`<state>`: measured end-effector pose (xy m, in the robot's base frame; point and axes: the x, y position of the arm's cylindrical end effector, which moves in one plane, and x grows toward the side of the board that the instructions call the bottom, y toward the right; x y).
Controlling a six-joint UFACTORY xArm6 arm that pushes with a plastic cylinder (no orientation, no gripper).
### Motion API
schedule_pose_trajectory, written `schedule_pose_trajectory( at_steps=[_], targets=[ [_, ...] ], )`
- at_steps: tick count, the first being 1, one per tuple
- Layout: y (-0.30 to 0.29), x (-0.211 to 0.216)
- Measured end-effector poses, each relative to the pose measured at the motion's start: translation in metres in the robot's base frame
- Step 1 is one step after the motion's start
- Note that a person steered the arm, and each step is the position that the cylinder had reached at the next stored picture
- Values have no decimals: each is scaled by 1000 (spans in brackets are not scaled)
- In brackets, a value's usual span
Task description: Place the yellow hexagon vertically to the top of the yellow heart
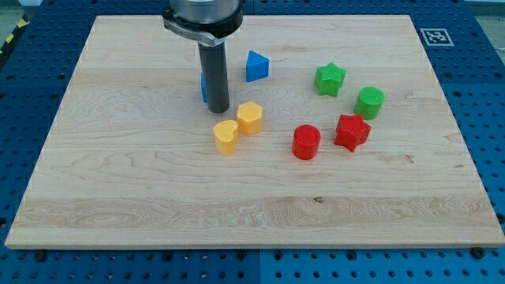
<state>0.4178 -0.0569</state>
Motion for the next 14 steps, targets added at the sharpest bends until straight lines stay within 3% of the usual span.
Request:
schedule_pose_trajectory(
  at_steps=[2, 6, 9, 10, 14],
  targets=[
    [14, 0],
    [117, -2],
    [121, 10],
    [121, 33],
    [121, 42]
  ],
)
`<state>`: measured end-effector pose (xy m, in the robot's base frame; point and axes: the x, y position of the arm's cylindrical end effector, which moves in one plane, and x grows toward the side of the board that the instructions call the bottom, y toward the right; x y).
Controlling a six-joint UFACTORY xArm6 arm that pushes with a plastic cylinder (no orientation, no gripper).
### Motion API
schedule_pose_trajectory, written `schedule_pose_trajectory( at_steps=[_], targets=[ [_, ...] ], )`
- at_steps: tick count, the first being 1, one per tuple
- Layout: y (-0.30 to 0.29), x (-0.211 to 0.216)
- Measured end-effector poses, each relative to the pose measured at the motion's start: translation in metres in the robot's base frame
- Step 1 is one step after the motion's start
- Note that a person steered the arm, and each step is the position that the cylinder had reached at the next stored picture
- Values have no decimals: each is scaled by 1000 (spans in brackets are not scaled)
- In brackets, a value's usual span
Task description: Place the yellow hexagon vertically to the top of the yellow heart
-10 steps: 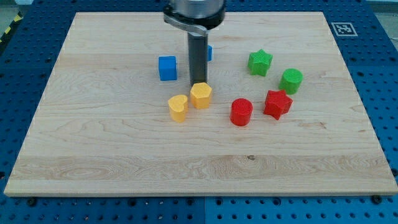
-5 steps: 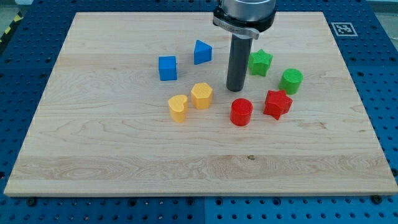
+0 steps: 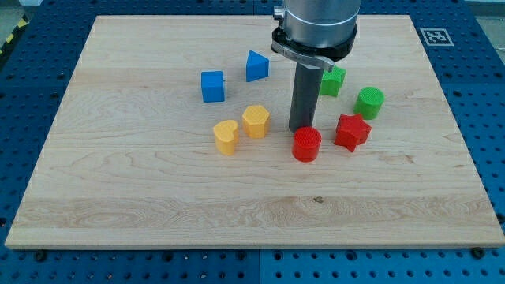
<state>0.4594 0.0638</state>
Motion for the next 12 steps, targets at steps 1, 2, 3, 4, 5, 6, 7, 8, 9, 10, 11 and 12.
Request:
schedule_pose_trajectory(
  at_steps=[1, 2, 3, 4, 5, 6, 7, 8, 9, 10, 11, 12],
  targets=[
    [-5, 0],
    [-27, 0],
    [-35, 0],
    [-36, 0],
    [-44, -5],
    [-49, -17],
    [-49, -20],
    [-40, -16],
    [-32, -4],
    [-34, 2],
    [-45, 7],
    [-50, 16]
  ],
)
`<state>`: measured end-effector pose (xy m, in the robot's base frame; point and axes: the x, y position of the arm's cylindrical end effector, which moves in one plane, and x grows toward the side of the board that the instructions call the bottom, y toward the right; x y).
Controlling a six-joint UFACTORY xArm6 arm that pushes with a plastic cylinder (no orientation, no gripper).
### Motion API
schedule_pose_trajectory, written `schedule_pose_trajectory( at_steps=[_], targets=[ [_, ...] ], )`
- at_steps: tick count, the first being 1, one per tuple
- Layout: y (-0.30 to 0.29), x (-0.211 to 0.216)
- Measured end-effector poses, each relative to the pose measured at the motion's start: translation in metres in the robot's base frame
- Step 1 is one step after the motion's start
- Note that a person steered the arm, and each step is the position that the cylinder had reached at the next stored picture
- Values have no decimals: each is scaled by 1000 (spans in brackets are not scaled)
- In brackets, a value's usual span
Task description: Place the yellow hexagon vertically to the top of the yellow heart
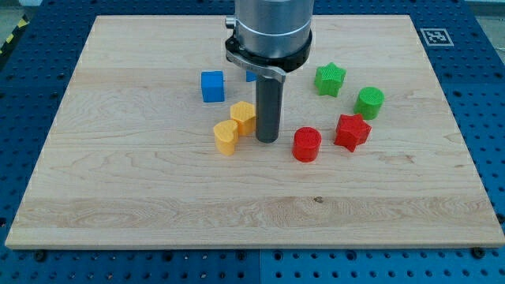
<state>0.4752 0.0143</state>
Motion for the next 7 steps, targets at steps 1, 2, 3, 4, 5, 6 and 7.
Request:
schedule_pose_trajectory(
  at_steps=[1, 2, 3, 4, 5, 6, 7],
  targets=[
    [-1, 0],
    [-18, -7],
    [-28, -17],
    [-29, -24],
    [-29, -27],
    [-29, -27],
    [-23, -19]
  ],
)
